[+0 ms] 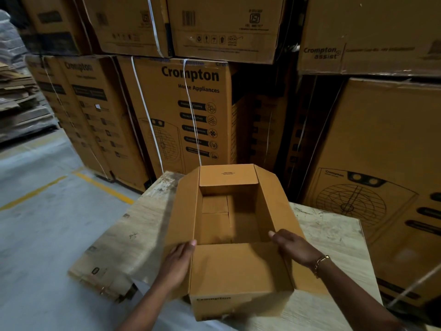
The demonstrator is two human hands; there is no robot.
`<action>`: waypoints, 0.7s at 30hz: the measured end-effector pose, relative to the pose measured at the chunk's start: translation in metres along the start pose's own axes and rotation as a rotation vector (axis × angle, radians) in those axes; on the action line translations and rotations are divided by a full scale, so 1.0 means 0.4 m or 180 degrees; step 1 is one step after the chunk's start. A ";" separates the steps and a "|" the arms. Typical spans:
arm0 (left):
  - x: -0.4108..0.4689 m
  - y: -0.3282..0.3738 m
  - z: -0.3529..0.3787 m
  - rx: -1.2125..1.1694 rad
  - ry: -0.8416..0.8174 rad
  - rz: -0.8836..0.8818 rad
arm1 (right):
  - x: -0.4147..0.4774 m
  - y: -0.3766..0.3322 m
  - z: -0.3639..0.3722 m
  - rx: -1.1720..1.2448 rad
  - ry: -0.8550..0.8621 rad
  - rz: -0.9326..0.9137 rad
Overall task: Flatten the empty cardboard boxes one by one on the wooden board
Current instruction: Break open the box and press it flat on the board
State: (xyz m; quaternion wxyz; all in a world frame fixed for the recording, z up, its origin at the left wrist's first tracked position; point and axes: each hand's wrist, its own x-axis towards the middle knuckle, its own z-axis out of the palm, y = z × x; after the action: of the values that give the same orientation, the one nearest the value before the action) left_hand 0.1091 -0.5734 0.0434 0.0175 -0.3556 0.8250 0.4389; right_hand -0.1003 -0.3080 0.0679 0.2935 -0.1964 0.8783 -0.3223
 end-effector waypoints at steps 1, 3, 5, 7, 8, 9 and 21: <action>-0.002 0.003 -0.001 0.0393 0.0003 0.0138 | -0.002 0.007 -0.006 -0.0115 -0.0036 -0.0051; -0.007 0.014 0.011 0.1376 -0.0156 0.0439 | -0.009 0.023 -0.005 -0.0616 -0.0071 -0.0088; -0.001 0.030 0.033 0.1789 -0.0272 0.0621 | -0.011 0.028 0.006 -0.1326 -0.0143 -0.0136; 0.005 0.056 0.048 0.1705 -0.0335 0.0454 | -0.016 0.023 0.016 -0.1707 -0.0168 -0.0234; 0.010 0.065 0.050 0.1633 -0.0361 0.0361 | -0.021 0.021 0.015 -0.1639 -0.0164 -0.0255; 0.014 0.073 0.049 0.1543 -0.0340 0.0307 | -0.026 0.019 0.013 -0.1444 -0.0131 -0.0275; -0.107 0.121 -0.101 -0.0810 -0.1085 0.0026 | -0.170 -0.017 -0.085 0.2124 -0.0019 -0.0362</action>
State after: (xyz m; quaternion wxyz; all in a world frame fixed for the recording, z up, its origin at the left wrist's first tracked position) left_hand 0.1234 -0.5611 0.1173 0.1099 -0.2722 0.7494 0.5934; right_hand -0.0700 -0.2612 0.1200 0.3256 -0.1392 0.7112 -0.6073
